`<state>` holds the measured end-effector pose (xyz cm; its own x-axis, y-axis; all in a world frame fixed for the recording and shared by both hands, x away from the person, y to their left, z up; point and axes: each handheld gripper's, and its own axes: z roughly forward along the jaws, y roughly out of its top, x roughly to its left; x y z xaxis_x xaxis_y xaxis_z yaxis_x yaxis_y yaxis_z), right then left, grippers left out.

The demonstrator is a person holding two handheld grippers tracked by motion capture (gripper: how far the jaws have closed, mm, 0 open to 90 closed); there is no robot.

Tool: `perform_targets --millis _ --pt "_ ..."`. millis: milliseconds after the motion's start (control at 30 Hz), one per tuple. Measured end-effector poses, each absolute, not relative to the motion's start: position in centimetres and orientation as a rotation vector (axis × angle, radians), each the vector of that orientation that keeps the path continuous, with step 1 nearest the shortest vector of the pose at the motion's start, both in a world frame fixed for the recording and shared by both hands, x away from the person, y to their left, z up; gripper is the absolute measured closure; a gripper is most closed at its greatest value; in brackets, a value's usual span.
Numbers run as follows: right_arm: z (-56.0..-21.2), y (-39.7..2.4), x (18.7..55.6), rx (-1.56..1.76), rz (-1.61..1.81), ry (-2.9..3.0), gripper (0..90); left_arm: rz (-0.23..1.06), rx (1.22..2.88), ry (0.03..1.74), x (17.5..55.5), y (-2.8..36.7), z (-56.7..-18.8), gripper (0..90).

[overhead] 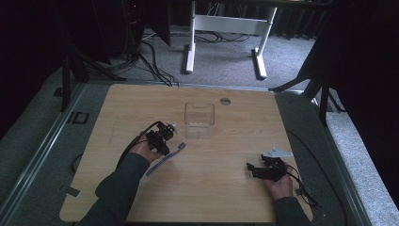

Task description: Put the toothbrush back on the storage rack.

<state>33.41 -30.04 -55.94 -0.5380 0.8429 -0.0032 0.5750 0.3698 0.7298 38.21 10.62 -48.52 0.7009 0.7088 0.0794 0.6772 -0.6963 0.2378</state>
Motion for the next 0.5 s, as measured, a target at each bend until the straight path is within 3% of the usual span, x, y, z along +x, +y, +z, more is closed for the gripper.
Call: perform_targets --millis 500 --pt "-55.9 -30.0 33.4 1.236 0.977 2.259 21.6 0.161 2.762 1.129 38.9 9.4 -49.8 78.1"
